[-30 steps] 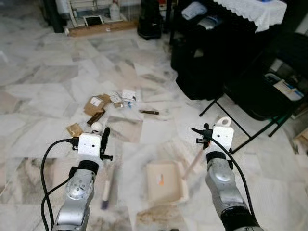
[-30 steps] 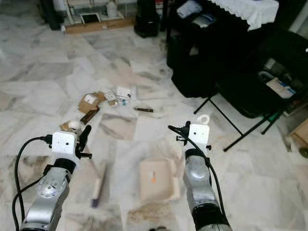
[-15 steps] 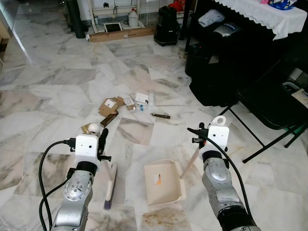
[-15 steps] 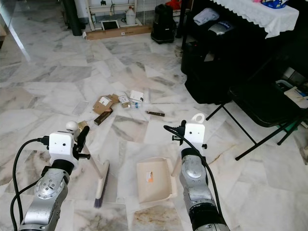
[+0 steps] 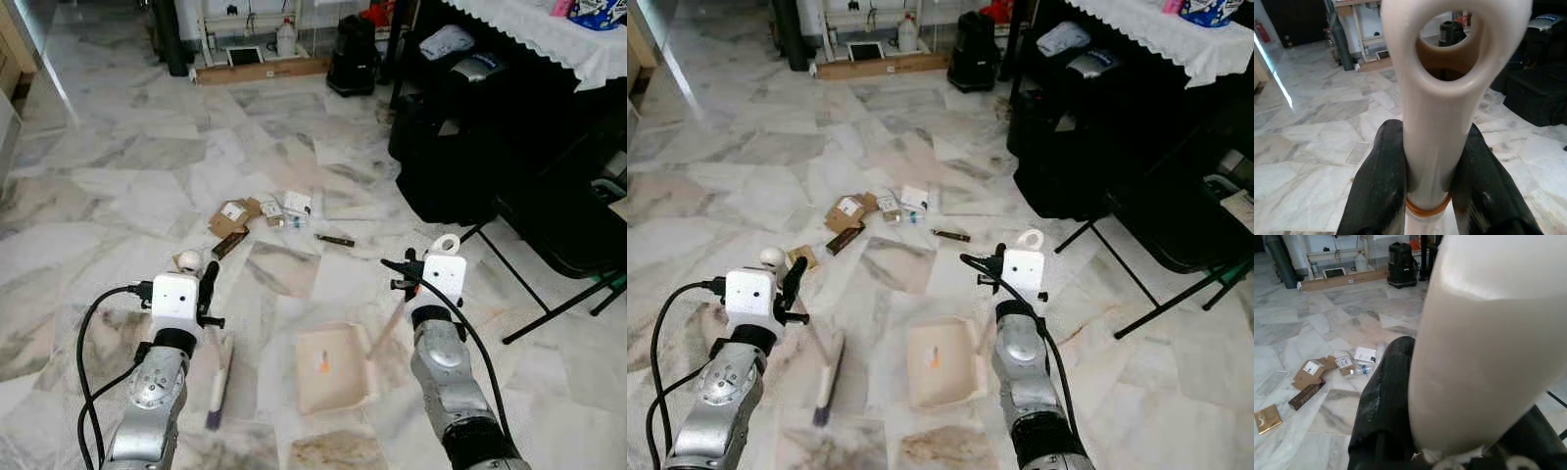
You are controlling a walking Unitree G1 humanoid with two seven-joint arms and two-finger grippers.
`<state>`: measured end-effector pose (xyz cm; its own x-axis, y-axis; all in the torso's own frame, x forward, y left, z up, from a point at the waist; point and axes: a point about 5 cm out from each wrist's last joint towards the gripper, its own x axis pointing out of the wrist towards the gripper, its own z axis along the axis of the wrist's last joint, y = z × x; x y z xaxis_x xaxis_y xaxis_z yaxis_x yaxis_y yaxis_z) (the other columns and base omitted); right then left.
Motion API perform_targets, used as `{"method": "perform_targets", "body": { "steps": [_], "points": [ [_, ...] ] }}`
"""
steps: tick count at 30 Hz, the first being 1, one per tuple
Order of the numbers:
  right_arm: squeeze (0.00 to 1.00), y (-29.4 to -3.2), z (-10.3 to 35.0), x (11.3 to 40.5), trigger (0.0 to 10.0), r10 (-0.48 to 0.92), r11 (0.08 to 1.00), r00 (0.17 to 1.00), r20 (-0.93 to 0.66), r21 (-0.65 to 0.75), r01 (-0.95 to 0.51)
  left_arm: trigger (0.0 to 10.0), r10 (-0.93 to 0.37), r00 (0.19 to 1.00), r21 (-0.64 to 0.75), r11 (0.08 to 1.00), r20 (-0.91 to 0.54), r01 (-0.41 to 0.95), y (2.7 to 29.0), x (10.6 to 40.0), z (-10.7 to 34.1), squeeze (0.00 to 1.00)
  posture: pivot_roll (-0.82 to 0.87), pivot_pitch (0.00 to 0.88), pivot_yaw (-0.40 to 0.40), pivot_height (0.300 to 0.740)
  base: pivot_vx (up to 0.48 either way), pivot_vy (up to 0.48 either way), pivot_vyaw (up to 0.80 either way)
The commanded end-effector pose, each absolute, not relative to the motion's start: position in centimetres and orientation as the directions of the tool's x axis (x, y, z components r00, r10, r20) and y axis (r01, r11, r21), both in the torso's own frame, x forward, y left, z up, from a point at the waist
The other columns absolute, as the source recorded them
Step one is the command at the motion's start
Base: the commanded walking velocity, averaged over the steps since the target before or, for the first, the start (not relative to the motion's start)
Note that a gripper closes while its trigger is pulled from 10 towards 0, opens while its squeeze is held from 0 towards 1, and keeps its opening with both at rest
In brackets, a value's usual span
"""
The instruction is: Sweep floor
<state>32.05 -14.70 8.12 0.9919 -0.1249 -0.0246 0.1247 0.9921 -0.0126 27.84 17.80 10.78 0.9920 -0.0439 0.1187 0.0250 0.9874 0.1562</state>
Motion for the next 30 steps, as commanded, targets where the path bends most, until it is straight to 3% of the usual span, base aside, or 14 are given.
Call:
{"method": "perform_targets", "body": {
  "steps": [1, 12, 18, 30],
  "points": [
    [0.0, -14.57, 9.36, 32.42, 10.0, -0.119, 0.993, 0.992, 0.039, -0.014, 0.12, 10.0, -0.048, 0.988, 0.164, 0.986, 0.144, 0.024, 17.79, 27.92, 11.42, 0.0, 0.0, 0.092, -0.036, 0.74, 0.27, 0.0, 0.0],
    [0.0, -14.54, 9.34, 32.45, 10.0, -0.117, 0.993, 0.993, 0.035, -0.008, 0.117, 10.0, -0.046, 0.988, 0.165, 0.986, 0.145, 0.021, 17.77, 27.92, 11.42, 0.0, 0.0, 0.089, -0.038, 0.74, 0.299, 0.0, 0.0],
    [0.0, -14.55, 9.33, 32.47, 10.0, -0.116, 0.993, 0.993, 0.034, -0.009, 0.117, 10.0, -0.046, 0.988, 0.166, 0.986, 0.144, 0.022, 17.76, 27.9, 11.4, 0.0, 0.0, 0.089, -0.038, 0.74, 0.309, 0.0, -0.74],
    [0.0, -14.39, 9.45, 32.48, 10.0, -0.11, 0.994, 0.993, 0.049, -0.013, 0.111, 10.0, -0.047, 0.989, 0.169, 0.985, 0.142, 0.023, 17.81, 27.91, 11.41, 0.0, 0.0, 0.083, -0.035, 0.74, 0.311, 0.0, 0.0]
  ]
}}
